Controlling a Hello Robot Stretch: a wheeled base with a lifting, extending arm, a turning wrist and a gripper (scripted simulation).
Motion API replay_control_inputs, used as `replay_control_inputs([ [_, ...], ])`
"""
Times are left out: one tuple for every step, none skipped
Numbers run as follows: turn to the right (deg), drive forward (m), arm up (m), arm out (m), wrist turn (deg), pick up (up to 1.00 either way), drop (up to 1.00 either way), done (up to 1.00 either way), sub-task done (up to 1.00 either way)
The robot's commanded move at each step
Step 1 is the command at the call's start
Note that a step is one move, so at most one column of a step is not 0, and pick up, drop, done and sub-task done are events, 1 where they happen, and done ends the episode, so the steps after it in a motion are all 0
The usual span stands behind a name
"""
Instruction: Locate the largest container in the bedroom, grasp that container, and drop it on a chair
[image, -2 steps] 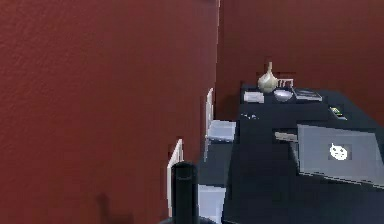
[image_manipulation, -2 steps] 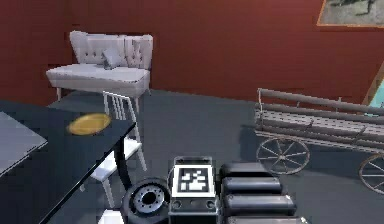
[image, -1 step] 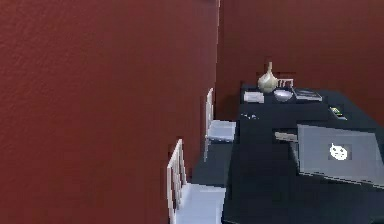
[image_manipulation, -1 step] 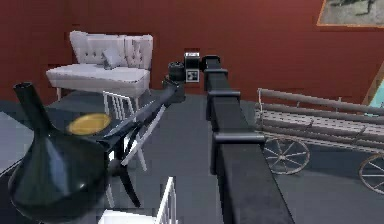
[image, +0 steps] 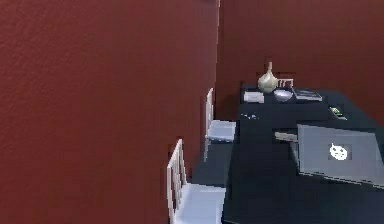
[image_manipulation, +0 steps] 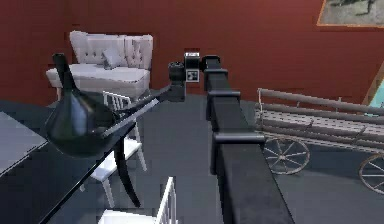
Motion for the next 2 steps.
replay_control_inputs([
  [0.0, 0.00, -0.42, 0.00, 0.0, 0.00, 0.00, 0.00, 0.00],
  [0.0, 0.00, -0.50, 0.00, 0.0, 0.00, 0.00, 0.00, 0.00],
])
